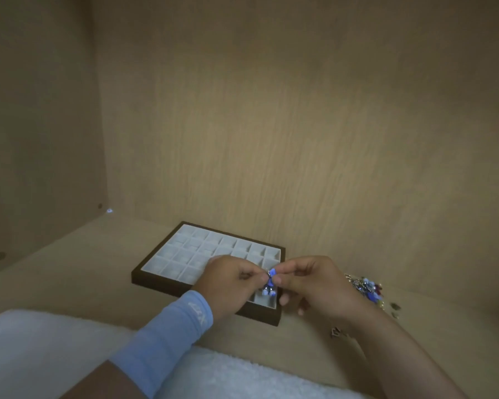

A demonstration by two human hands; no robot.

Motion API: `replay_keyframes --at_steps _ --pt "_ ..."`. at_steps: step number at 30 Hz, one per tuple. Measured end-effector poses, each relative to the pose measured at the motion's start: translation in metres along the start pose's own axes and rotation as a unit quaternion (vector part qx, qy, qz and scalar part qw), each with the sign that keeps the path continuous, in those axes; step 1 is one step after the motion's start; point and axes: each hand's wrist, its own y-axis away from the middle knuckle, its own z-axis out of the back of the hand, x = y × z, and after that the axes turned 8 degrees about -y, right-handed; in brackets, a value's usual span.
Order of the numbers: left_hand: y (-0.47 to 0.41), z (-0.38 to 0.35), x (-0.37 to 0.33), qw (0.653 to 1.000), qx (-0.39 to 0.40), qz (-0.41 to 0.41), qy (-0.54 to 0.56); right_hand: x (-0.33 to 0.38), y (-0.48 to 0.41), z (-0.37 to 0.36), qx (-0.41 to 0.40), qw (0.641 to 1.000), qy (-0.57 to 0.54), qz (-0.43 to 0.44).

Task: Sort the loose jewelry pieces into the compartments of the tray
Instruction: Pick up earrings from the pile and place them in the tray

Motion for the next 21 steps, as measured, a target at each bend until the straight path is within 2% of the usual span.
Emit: replay_keyframes --at_steps 5,10,13,17,21 --pt "0.003 0.004 0.001 0.991 0.013 -0.003 -0.132 0.001 0.004 -0.001 0.016 0.999 0.029 -0.019" --pt "0.006 0.004 0.007 0.987 0.005 -0.019 -0.159 -0.002 0.003 -0.005 0.004 0.997 0.067 -0.026" --pt "0.005 0.002 0.012 0.982 -0.005 -0.040 -0.182 -0.005 0.001 -0.009 -0.028 0.989 0.147 0.012" --pt "0.005 -0.002 0.015 0.978 -0.009 -0.077 -0.193 -0.009 0.000 -0.017 -0.035 0.940 0.336 0.058" --pt "0.005 -0.002 0.017 0.974 -0.022 -0.102 -0.200 -0.010 0.001 -0.018 -0.066 0.896 0.427 0.100"
